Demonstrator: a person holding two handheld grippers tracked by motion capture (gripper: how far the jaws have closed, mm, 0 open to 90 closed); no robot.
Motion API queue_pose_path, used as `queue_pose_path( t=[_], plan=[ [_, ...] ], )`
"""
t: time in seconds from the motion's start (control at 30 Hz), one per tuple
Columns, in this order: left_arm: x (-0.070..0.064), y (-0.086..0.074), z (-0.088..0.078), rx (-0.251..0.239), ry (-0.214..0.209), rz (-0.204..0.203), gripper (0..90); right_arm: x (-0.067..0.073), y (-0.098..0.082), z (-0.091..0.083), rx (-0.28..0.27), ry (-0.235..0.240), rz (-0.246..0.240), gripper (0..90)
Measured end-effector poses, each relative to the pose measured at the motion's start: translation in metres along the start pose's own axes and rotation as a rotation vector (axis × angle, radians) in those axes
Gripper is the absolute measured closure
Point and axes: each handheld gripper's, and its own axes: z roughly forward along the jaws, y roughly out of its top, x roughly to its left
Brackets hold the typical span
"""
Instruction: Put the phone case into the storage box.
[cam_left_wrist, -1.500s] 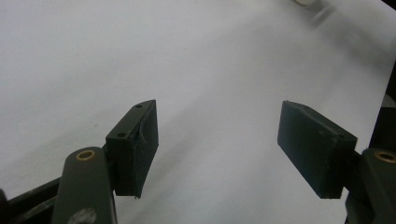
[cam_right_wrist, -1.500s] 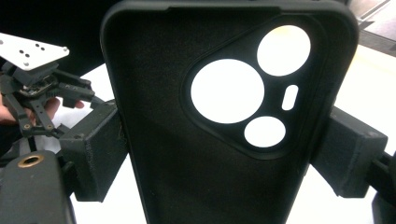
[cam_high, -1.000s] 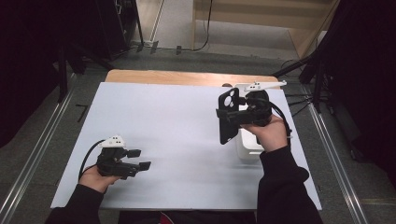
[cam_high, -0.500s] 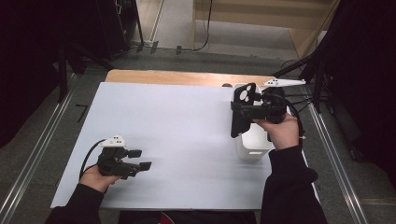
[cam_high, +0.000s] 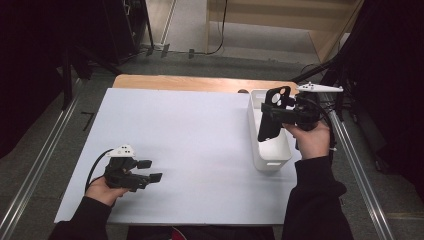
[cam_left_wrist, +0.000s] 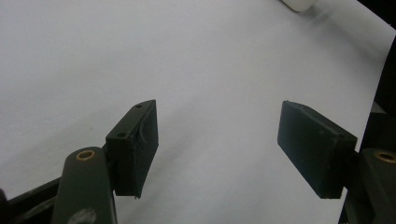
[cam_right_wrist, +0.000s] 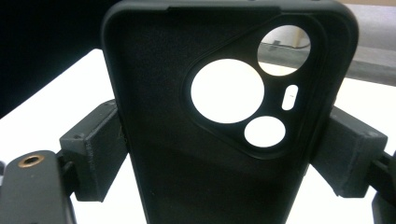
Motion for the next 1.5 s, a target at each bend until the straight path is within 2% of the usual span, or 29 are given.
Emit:
queue_pose_path(
  t=[0.27, 0.57, 1.03, 1.27, 1.43, 1.5],
  plan=[
    [0.000, 0.000, 0.000, -0.002, 0.001, -0.001, 28.5, -0.004, -0.003, 0.002, -0.007, -0.058, 0.024, 11.9],
    [0.000, 0.000, 0.000, -0.004, 0.004, -0.004, 28.5, -0.005, -0.006, 0.011, -0.009, -0.092, 0.040, 11.9],
    [0.001, 0.000, 0.000, -0.007, 0.005, -0.005, 28.5, -0.012, -0.001, 0.023, -0.019, -0.113, 0.044, 11.9],
    [0.002, 0.000, 0.000, -0.010, 0.006, -0.008, 28.5, -0.015, 0.010, 0.028, -0.018, -0.136, 0.029, 11.9],
    [0.002, 0.000, -0.001, -0.012, 0.007, -0.016, 28.5, -0.024, 0.017, 0.035, -0.030, -0.112, 0.056, 11.9],
    [0.002, 0.000, -0.001, -0.014, 0.008, -0.016, 28.5, -0.028, 0.021, 0.039, -0.021, -0.120, 0.060, 11.9]
  ],
)
